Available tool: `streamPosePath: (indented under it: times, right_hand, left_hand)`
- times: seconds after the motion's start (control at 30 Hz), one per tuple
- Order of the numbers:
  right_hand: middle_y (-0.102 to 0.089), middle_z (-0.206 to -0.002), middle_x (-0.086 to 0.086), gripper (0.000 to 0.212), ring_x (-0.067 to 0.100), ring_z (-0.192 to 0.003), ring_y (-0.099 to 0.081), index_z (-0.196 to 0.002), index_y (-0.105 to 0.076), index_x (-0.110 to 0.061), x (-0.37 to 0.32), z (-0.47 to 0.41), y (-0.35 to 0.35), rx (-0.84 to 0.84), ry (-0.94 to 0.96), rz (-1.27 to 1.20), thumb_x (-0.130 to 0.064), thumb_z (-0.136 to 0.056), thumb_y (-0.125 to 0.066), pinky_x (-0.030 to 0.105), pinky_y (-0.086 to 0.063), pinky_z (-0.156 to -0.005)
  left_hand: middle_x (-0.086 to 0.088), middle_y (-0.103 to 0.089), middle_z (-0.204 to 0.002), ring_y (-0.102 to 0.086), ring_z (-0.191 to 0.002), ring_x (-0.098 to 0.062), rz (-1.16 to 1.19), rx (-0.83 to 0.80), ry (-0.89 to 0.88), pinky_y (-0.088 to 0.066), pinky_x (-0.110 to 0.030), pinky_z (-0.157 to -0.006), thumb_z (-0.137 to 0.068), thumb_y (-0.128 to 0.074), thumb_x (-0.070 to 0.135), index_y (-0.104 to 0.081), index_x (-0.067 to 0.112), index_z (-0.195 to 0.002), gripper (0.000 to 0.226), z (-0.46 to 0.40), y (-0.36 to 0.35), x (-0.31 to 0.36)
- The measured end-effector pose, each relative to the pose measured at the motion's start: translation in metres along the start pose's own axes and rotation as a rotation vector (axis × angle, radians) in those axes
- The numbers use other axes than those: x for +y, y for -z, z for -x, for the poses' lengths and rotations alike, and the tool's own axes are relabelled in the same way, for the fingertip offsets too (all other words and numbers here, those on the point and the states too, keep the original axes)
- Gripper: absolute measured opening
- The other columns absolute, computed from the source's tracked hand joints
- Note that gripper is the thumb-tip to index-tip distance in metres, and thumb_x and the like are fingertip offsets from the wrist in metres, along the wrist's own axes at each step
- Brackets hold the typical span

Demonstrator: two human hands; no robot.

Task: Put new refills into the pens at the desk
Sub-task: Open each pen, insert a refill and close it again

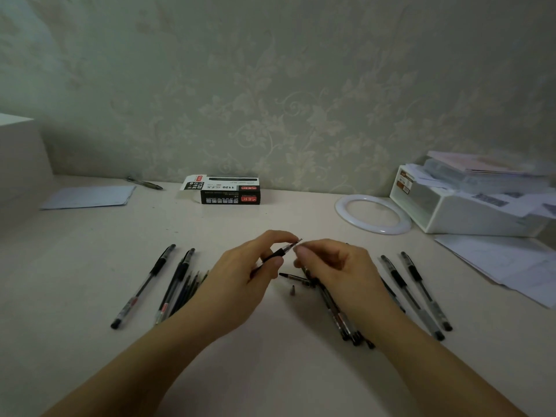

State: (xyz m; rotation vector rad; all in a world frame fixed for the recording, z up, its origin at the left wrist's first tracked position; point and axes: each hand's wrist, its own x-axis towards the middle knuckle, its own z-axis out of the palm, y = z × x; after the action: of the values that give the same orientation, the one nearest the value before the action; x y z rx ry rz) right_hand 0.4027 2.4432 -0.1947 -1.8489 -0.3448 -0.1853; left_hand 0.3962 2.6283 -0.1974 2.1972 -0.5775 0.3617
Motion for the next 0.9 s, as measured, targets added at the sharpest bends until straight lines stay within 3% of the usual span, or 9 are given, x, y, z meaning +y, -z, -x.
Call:
streamPosePath:
  times: [0.2, 0.27, 0.33, 0.43, 0.53, 0.67, 0.77, 0.9]
  right_hand:
    - [-0.077, -0.097, 0.001, 0.019, 0.007, -0.083, -0.069, -0.1, -0.077, -0.021, 0.005, -0.002, -0.001, -0.04, -0.217, -0.333, -0.03, -0.089, -0.065, 0.017, -0.051, -0.069]
    - [-0.077, -0.098, 0.005, 0.018, 0.011, -0.082, -0.068, -0.101, -0.074, -0.015, 0.006, -0.004, 0.002, -0.001, -0.249, -0.438, -0.025, -0.093, -0.062, 0.02, -0.052, -0.07]
    - [-0.077, -0.098, 0.007, 0.017, 0.013, -0.08, -0.069, -0.102, -0.066, -0.01, 0.003, -0.008, 0.008, 0.107, -0.246, -0.524, -0.022, -0.1, -0.053, 0.021, -0.054, -0.068]
    - [-0.077, -0.088, 0.003, 0.017, 0.009, -0.067, -0.068, -0.101, -0.059, -0.011, -0.002, -0.016, 0.028, 0.377, -0.19, -0.543, -0.022, -0.103, -0.046, 0.019, -0.055, -0.06]
    - [-0.073, -0.072, -0.005, 0.013, 0.003, -0.056, -0.058, -0.093, -0.064, -0.019, 0.003, -0.022, 0.055, 0.54, -0.102, -0.144, -0.027, -0.099, -0.055, 0.024, -0.051, -0.059]
    - [-0.066, -0.064, -0.007, 0.012, 0.007, -0.061, -0.062, -0.083, -0.069, -0.024, 0.02, -0.025, 0.075, 0.459, -0.041, 0.51, -0.032, -0.092, -0.066, 0.031, -0.054, -0.064]
    - [-0.067, -0.071, -0.005, 0.015, 0.009, -0.064, -0.061, -0.081, -0.07, -0.018, 0.033, -0.023, 0.077, 0.392, -0.081, 0.752, -0.031, -0.09, -0.069, 0.023, -0.045, -0.058]
    - [-0.069, -0.076, 0.002, 0.018, 0.018, -0.071, -0.064, -0.083, -0.071, -0.015, 0.042, -0.023, 0.073, 0.268, -0.199, 0.86, -0.03, -0.091, -0.068, 0.032, -0.054, -0.069]
  left_hand:
    - [0.034, -0.057, -0.087, -0.059, -0.082, 0.008, -0.013, -0.032, -0.065, -0.038, -0.001, -0.069, -0.099, -0.048, 0.023, -0.049, 0.049, -0.124, 0.037, 0.001, -0.003, 0.005]
    - [0.028, -0.057, -0.086, -0.057, -0.072, 0.004, -0.029, -0.03, -0.061, -0.038, -0.003, -0.064, -0.099, -0.047, 0.024, -0.044, 0.052, -0.127, 0.04, 0.001, -0.004, 0.003]
    - [0.022, -0.057, -0.083, -0.053, -0.062, -0.003, -0.056, -0.03, -0.048, -0.039, -0.007, -0.059, -0.098, -0.047, 0.026, -0.04, 0.051, -0.129, 0.04, 0.001, -0.004, 0.0]
    - [0.02, -0.056, -0.08, -0.054, -0.068, -0.004, -0.144, -0.008, -0.003, -0.039, -0.012, -0.057, -0.097, -0.047, 0.032, -0.041, 0.049, -0.126, 0.034, 0.001, -0.004, -0.005]
    - [0.018, -0.057, -0.082, -0.055, -0.07, 0.003, -0.235, 0.048, 0.076, -0.04, -0.013, -0.061, -0.095, -0.052, 0.034, -0.049, 0.044, -0.115, 0.023, 0.0, 0.0, -0.011]
    - [0.015, -0.062, -0.083, -0.055, -0.07, -0.002, -0.383, 0.121, 0.217, -0.044, -0.019, -0.062, -0.09, -0.057, 0.039, -0.06, 0.034, -0.094, 0.007, 0.0, 0.012, -0.018]
    - [0.009, -0.066, -0.078, -0.058, -0.07, -0.009, -0.494, 0.113, 0.291, -0.047, -0.025, -0.063, -0.088, -0.057, 0.036, -0.064, 0.027, -0.087, 0.011, 0.001, 0.021, -0.022]
    - [0.007, -0.062, -0.069, -0.054, -0.061, -0.008, -0.535, 0.158, 0.355, -0.04, -0.022, -0.052, -0.085, -0.059, 0.027, -0.063, 0.024, -0.079, 0.008, 0.004, 0.03, -0.023]
